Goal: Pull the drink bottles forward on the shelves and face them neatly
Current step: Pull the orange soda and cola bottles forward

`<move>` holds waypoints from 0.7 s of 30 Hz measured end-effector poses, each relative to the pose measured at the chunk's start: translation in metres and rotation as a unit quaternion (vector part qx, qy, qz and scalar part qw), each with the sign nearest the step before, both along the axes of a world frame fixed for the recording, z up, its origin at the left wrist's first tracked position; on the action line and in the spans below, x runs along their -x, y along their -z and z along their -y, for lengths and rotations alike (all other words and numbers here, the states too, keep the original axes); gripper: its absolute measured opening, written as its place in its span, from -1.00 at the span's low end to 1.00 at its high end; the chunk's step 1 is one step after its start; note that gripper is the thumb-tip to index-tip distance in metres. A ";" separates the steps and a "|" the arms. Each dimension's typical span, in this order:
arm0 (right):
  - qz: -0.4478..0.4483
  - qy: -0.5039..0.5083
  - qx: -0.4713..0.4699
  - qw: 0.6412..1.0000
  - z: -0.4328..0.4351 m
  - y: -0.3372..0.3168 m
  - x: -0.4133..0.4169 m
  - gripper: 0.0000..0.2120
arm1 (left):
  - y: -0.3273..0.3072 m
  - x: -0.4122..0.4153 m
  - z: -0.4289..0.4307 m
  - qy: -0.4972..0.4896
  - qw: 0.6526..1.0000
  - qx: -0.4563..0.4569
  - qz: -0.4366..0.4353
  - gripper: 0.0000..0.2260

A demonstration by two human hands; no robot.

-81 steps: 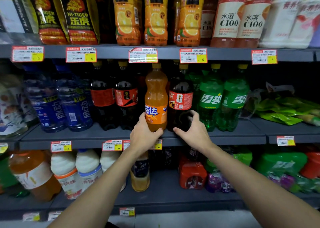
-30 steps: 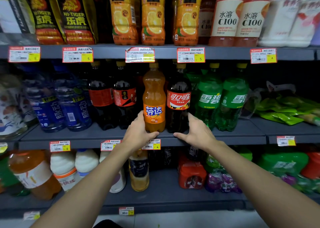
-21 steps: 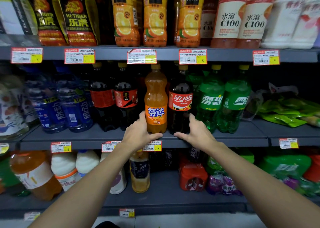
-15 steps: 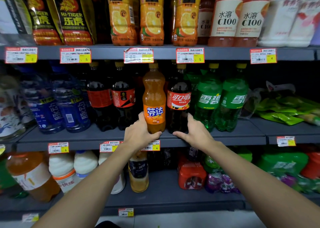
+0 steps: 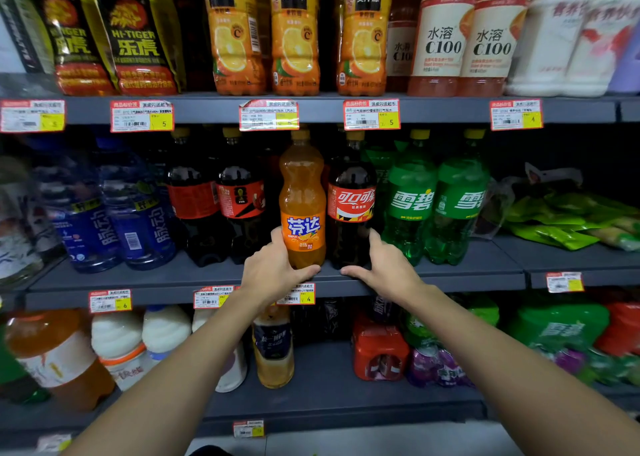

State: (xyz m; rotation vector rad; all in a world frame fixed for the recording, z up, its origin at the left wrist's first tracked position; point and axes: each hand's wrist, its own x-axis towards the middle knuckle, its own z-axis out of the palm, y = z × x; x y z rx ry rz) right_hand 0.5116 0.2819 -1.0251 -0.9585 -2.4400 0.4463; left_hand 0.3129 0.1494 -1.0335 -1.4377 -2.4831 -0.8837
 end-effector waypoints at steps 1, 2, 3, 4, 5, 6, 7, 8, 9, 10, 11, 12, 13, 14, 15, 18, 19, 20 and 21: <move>0.000 -0.001 0.002 1.000 0.000 0.000 0.000 -0.17 | 0.000 0.000 0.000 -0.002 1.000 0.001 0.001 -0.16; 0.000 -0.002 0.005 1.000 0.000 0.000 0.000 -0.18 | -0.001 -0.001 0.000 -0.003 1.000 0.003 0.002 -0.16; 0.000 -0.004 0.006 1.000 0.000 -0.001 0.000 -0.18 | -0.001 -0.001 0.000 -0.005 1.000 0.005 0.004 -0.16; 0.000 -0.006 0.006 1.000 0.000 -0.001 0.000 -0.18 | -0.002 -0.002 0.000 -0.006 1.000 0.007 0.006 -0.17; 0.000 -0.007 0.005 1.000 0.000 -0.001 0.000 -0.19 | -0.002 -0.002 0.000 -0.008 1.000 0.008 0.008 -0.17; -0.001 -0.008 0.003 1.000 0.000 -0.001 0.000 -0.20 | -0.002 -0.003 0.000 -0.009 1.000 0.009 0.009 -0.18; -0.001 -0.010 -0.001 1.000 -0.001 -0.001 0.000 -0.21 | -0.003 -0.004 0.000 -0.010 1.000 0.008 0.011 -0.18; -0.002 -0.011 -0.003 1.000 0.000 -0.001 -0.001 -0.22 | -0.003 -0.004 0.001 -0.010 1.000 0.007 0.013 -0.18; -0.002 -0.012 -0.005 1.000 0.000 -0.001 -0.001 -0.22 | -0.003 -0.005 0.002 -0.010 1.000 0.006 0.016 -0.18; -0.002 -0.013 -0.006 1.000 0.001 -0.001 -0.001 -0.22 | -0.003 -0.005 0.003 -0.009 1.000 0.004 0.019 -0.17; -0.002 -0.013 -0.007 1.000 0.000 -0.001 -0.001 -0.22 | -0.004 -0.005 0.003 -0.008 1.000 0.004 0.022 -0.16; -0.001 -0.013 -0.007 1.000 0.000 -0.001 -0.002 -0.23 | -0.004 -0.005 0.004 -0.006 1.000 0.003 0.024 -0.15; 0.001 -0.012 -0.007 1.000 0.000 -0.001 -0.002 -0.24 | -0.004 -0.005 0.004 -0.005 1.000 0.002 0.026 -0.13; 0.004 -0.012 -0.007 1.000 0.000 -0.002 -0.002 -0.24 | -0.004 -0.005 0.004 -0.006 1.000 0.001 0.027 -0.12; 0.006 -0.012 -0.007 1.000 0.000 -0.002 -0.002 -0.25 | -0.004 -0.005 0.005 -0.007 1.000 0.001 0.026 -0.11; 0.011 -0.015 -0.008 1.000 0.002 -0.004 -0.002 -0.24 | -0.002 -0.006 0.004 -0.015 0.999 0.000 0.029 -0.11; 0.011 -0.016 -0.007 1.000 0.002 -0.004 -0.002 -0.23 | -0.002 -0.007 0.004 -0.017 0.999 -0.001 0.031 -0.11; 0.012 -0.017 -0.006 1.000 0.003 -0.005 -0.002 -0.22 | -0.002 -0.007 0.004 -0.019 0.999 -0.002 0.032 -0.11; 0.012 -0.018 -0.005 1.000 0.002 -0.005 -0.002 -0.21 | -0.003 -0.007 0.004 -0.021 0.999 -0.003 0.032 -0.11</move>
